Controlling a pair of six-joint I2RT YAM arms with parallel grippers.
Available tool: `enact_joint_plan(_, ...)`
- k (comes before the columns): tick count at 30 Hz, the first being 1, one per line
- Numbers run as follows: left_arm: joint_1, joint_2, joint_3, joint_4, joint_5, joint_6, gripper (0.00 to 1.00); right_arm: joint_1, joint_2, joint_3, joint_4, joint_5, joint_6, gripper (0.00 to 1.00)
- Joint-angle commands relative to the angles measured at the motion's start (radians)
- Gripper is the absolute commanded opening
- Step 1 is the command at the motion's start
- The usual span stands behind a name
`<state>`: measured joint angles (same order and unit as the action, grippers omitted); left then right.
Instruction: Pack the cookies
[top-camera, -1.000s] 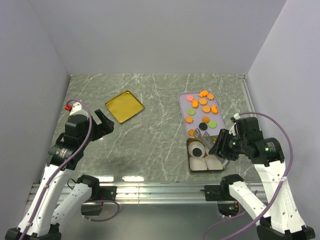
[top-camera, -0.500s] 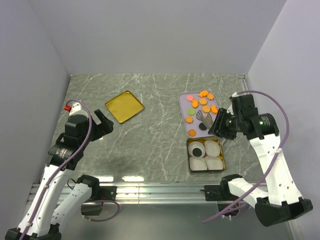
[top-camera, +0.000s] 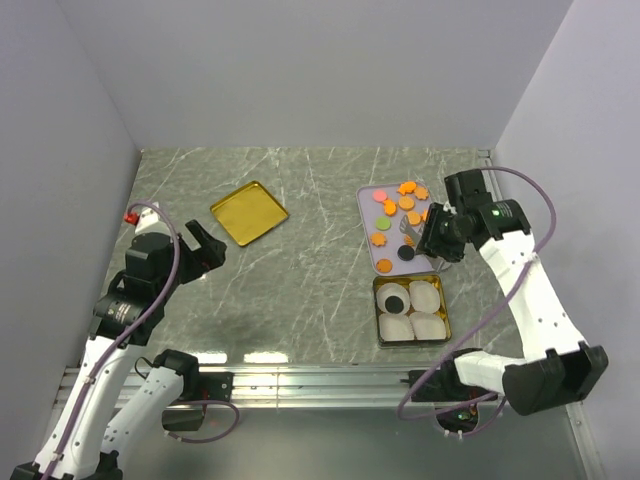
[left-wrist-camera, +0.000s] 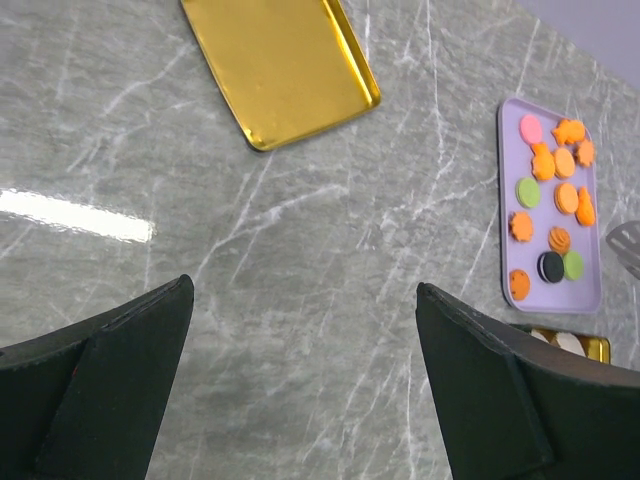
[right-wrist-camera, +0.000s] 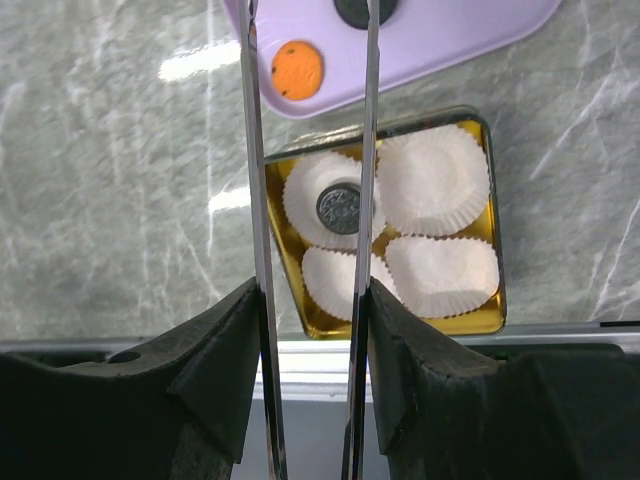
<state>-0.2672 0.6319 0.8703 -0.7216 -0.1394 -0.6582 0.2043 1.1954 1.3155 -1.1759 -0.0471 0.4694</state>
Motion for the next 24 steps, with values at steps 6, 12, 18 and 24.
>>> enact_joint_plan(6,-0.007,0.017,0.007,0.031,-0.002,0.017,0.99,-0.009,0.154,0.06,0.11,0.098,-0.021,0.5)
enact_joint_plan(12,-0.007,0.023,0.009,0.028,0.006,0.02,0.99,-0.009,0.268,0.086,0.137,0.125,-0.031,0.5)
enact_joint_plan(18,-0.018,0.054,0.013,0.022,0.015,0.022,0.99,-0.008,0.372,0.123,0.165,0.128,-0.014,0.5)
enact_joint_plan(24,-0.029,0.066,0.016,0.013,-0.005,0.012,0.99,-0.009,0.449,0.18,0.159,0.136,-0.012,0.5)
